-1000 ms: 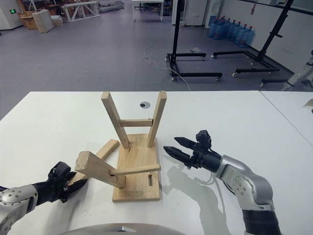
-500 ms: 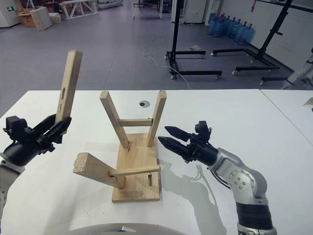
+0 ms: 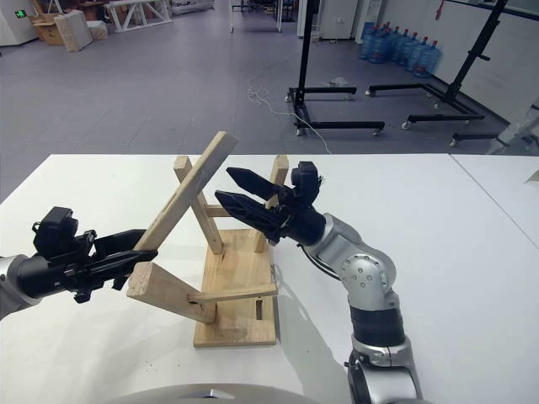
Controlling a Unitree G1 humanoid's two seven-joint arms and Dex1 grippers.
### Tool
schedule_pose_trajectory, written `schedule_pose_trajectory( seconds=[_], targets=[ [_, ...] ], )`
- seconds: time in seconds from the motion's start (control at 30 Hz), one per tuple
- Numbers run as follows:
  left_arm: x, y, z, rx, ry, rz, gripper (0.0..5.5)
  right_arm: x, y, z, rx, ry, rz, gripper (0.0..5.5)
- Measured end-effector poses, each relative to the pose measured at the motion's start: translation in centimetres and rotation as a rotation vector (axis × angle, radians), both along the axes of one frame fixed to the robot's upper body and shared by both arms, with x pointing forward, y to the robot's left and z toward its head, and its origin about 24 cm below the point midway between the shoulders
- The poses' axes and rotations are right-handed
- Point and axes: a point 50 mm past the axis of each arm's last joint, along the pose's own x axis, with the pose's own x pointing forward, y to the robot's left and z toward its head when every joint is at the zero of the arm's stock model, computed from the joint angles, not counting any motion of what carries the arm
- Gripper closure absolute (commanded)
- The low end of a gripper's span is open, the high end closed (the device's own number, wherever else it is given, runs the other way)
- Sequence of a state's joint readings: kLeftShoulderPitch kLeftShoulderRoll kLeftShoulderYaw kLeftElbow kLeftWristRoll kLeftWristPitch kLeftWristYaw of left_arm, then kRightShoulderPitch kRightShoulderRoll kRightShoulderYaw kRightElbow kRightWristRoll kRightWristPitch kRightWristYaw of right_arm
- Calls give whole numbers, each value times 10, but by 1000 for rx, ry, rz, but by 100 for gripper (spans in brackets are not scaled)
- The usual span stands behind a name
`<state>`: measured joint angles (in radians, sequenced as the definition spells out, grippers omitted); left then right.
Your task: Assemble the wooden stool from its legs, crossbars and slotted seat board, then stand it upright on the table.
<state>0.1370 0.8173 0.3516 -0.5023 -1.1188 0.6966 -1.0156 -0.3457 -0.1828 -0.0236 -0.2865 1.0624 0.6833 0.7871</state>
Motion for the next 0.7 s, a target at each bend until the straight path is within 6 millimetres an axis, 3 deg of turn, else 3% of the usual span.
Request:
schedule_pose_trajectory(
  seconds=[0.03, 0.27, 0.57, 0.7],
  targets=[
    [1, -1, 1, 2, -5, -6, 344, 1, 4, 2, 16, 1, 10, 59],
    [1, -4, -3, 19, 2, -36, 344, 0, 18, 3, 68, 28, 102, 195],
    [0, -5, -2, 1, 3, -79, 344, -2, 17, 5, 92, 22, 133, 341],
    [0, -6, -2, -18, 25, -97, 344, -4, 16, 5, 105, 17, 146, 345]
  ],
)
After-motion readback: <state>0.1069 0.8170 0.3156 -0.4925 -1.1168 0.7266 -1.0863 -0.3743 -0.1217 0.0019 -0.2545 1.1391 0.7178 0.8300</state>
